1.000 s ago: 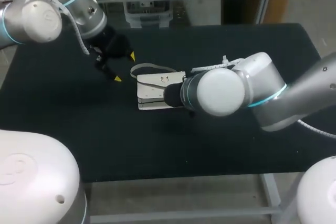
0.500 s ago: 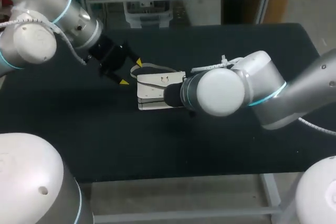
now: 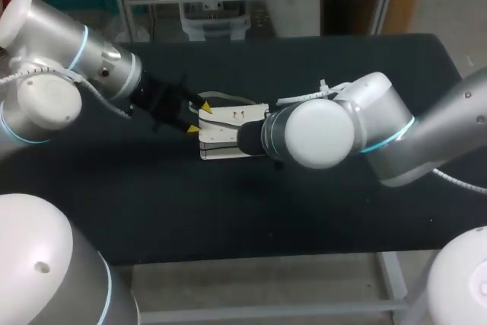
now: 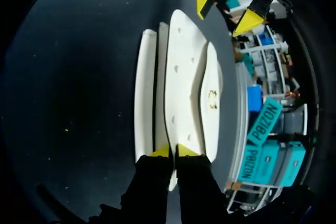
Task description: Pick up the bag, open it, inspect its contents, close it, and place it on the opposite side
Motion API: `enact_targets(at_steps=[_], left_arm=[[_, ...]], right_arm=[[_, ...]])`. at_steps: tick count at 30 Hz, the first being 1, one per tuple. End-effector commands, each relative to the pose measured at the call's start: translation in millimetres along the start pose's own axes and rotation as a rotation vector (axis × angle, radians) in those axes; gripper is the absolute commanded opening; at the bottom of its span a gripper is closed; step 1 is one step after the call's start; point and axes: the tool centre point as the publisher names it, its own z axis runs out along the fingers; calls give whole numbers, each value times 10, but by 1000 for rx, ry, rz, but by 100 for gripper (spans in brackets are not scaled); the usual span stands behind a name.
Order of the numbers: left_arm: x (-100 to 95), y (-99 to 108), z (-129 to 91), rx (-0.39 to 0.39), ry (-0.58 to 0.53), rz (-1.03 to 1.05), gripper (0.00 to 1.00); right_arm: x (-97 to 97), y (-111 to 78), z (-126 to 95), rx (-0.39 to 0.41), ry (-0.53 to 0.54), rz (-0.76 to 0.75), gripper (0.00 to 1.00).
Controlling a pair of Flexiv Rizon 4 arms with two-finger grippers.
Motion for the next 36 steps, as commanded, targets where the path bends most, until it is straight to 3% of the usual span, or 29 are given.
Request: enact_targets(at_steps=[1,8,20,29,36], left_arm=[[-21,34,210,21,-111,6,47],[-83,58,342,64,-142,-19,44],[-108,82,478,67,-185,18,43],[-95,40,426,122,-188,33,42],[-147,84,641,-13,-201,66,41]], right_arm=[[13,-2,6,-3,-4,1,0],[13,-2,6,-3,-4,1,0],[13,-2,6,-3,-4,1,0],[13,-2,6,-3,-4,1,0],[13,-2,6,-3,-4,1,0]])
